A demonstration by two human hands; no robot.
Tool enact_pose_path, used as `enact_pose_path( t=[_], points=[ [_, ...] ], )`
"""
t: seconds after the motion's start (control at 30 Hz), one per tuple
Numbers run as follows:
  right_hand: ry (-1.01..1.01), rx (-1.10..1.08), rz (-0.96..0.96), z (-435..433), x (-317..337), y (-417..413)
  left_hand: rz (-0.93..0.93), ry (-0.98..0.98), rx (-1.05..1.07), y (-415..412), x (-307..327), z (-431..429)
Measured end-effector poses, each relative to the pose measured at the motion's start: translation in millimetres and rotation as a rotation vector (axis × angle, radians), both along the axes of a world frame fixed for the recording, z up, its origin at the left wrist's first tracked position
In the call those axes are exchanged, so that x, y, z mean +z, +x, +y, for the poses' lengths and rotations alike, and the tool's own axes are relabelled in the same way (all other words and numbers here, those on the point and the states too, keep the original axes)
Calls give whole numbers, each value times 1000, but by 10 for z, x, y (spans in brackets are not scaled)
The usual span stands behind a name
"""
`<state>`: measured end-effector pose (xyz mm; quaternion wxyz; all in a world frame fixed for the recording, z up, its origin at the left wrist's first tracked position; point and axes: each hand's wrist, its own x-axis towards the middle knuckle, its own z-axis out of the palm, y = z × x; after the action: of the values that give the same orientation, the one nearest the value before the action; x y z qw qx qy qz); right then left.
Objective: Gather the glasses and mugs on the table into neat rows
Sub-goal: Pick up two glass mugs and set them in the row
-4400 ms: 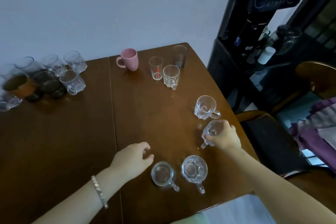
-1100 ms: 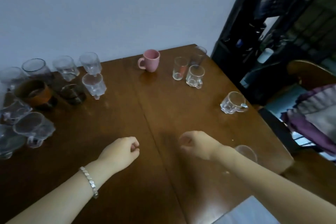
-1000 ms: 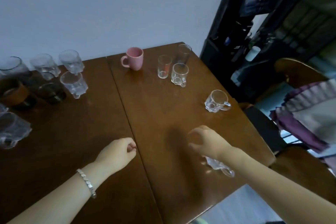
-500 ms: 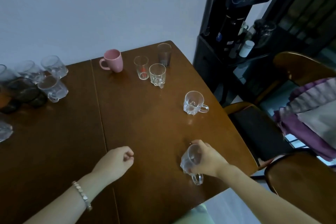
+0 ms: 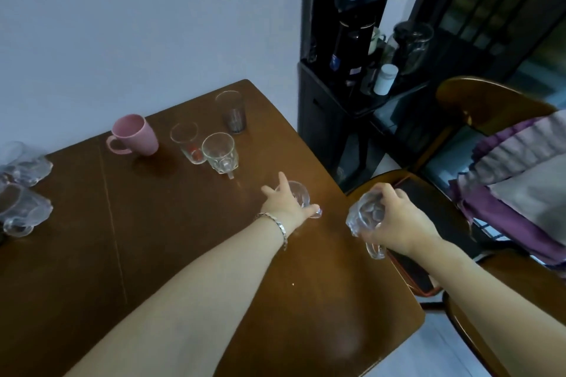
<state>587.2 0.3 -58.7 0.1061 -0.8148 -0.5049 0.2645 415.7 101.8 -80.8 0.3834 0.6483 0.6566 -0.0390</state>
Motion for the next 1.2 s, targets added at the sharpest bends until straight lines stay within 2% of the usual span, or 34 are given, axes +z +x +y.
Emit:
enact_pose_path(
  t=[0.13,0.3,0.47,0.57,0.83,0.97,1.2],
  points=[
    [-20,5,78,2,-132,-43,42,35,-109,60,-180,99],
    [-89,19,117,-53,-249,-181,1,-49,-268,-28,-180,67],
    [-135,23,96,-161,-277,-372,-104,164,-223,-187,-295,-137],
    [-139,52,60,-181,-226,-569,-179,208,-115,-478,-280,-271],
    [-148,281,29,7,-30,-1764,-227,208,99,-2411,-11,-867],
    [-148,396,37,125,89,-2695,-119,266,160,-3648,177,-1069],
    [-109,496,187,345,195,-4257,79,346,192,-5377,413,-990]
  ],
)
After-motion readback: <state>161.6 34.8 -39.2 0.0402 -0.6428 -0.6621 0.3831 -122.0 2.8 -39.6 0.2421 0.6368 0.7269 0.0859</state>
